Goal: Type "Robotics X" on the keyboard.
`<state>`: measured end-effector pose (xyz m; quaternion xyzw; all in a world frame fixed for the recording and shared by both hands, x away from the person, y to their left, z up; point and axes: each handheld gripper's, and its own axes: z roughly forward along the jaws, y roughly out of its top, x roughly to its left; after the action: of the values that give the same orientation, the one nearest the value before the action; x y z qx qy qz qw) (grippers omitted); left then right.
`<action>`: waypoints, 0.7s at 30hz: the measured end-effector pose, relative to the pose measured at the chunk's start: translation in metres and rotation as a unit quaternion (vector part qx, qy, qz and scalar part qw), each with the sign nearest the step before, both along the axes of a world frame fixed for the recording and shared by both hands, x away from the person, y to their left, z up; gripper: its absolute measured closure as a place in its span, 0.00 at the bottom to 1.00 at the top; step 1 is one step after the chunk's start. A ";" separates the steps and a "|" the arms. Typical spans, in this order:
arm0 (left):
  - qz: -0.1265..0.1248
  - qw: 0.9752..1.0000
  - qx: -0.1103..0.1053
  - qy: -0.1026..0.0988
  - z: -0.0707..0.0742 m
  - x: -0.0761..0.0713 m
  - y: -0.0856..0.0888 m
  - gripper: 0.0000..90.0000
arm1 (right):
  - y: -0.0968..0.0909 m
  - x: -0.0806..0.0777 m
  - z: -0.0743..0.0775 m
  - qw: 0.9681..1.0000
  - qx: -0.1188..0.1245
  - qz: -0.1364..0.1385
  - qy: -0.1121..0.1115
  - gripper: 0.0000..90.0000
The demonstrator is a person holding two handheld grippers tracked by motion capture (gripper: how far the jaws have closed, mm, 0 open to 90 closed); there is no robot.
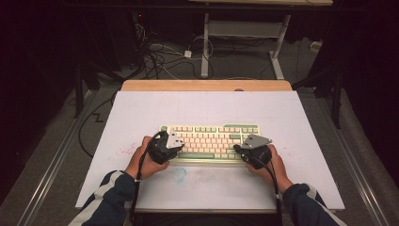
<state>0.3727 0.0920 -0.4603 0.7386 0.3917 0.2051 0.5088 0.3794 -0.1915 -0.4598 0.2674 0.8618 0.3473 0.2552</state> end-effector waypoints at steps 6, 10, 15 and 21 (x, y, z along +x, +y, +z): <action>0.016 1.000 -0.009 -0.017 0.002 0.002 0.002 0.71 | -0.001 0.001 0.001 1.000 0.007 0.003 0.007 1.00; 0.030 0.999 -0.006 -0.031 0.003 0.002 0.002 0.62 | 0.000 0.001 0.003 1.000 0.009 0.006 0.007 1.00; 0.036 0.998 -0.019 -0.048 0.007 0.001 0.003 0.52 | -0.003 0.001 0.010 1.000 0.018 0.002 0.003 1.00; 0.033 0.997 -0.033 -0.056 0.010 -0.001 0.003 0.42 | -0.007 -0.001 0.022 0.999 0.037 -0.001 -0.017 0.99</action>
<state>0.3722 0.0955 -0.4503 0.6954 0.3935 0.2501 0.5468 0.3779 -0.1983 -0.4382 0.2718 0.8434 0.3836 0.2600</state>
